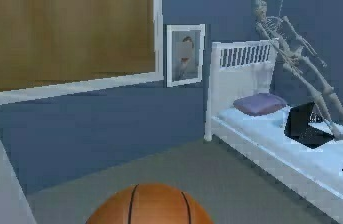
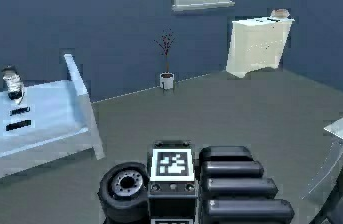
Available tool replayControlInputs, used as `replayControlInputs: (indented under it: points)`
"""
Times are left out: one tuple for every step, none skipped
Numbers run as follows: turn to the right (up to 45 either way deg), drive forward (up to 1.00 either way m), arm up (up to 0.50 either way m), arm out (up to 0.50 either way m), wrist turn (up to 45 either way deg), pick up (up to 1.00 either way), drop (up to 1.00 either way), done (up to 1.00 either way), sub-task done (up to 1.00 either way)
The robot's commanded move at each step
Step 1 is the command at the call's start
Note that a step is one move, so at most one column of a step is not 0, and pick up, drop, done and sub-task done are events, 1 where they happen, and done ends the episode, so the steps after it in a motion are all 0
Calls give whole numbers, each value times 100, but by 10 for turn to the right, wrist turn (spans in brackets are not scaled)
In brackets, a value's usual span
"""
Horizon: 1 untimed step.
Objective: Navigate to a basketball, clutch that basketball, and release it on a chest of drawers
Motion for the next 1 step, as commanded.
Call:
replayControlInputs:
  points:
    - [450,0,0,0,0,0,0,0,0]
